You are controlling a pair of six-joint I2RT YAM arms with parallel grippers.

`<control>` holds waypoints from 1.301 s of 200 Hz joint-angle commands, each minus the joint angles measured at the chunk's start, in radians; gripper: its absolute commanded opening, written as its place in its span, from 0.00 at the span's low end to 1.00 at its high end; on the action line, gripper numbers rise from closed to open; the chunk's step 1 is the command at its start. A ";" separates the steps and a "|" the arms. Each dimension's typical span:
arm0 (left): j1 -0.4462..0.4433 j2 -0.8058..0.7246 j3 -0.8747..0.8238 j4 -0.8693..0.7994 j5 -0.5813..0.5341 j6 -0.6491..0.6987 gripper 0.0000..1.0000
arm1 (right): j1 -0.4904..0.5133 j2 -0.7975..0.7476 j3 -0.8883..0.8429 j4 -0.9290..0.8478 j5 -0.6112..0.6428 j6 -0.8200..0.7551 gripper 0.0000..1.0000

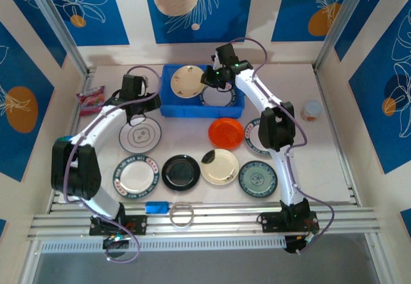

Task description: Place the plates into the plastic bin on the countertop

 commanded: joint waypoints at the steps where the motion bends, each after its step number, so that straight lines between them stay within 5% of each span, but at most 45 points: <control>1: 0.011 0.064 0.070 0.013 -0.022 0.034 0.44 | -0.006 0.051 0.101 -0.068 -0.018 0.029 0.00; 89: 0.011 0.259 0.182 0.051 0.060 0.004 0.33 | 0.002 0.154 0.132 -0.052 -0.035 0.070 0.00; 189: -0.013 0.186 0.095 0.075 0.087 -0.003 0.24 | 0.042 0.260 0.215 -0.048 -0.070 0.096 0.00; 235: -0.024 0.179 0.091 0.067 0.081 -0.004 0.33 | 0.048 0.309 0.281 -0.091 -0.077 0.094 0.00; 260: -0.028 0.175 0.102 0.066 0.075 -0.007 0.40 | 0.055 0.315 0.309 -0.121 -0.049 0.078 0.17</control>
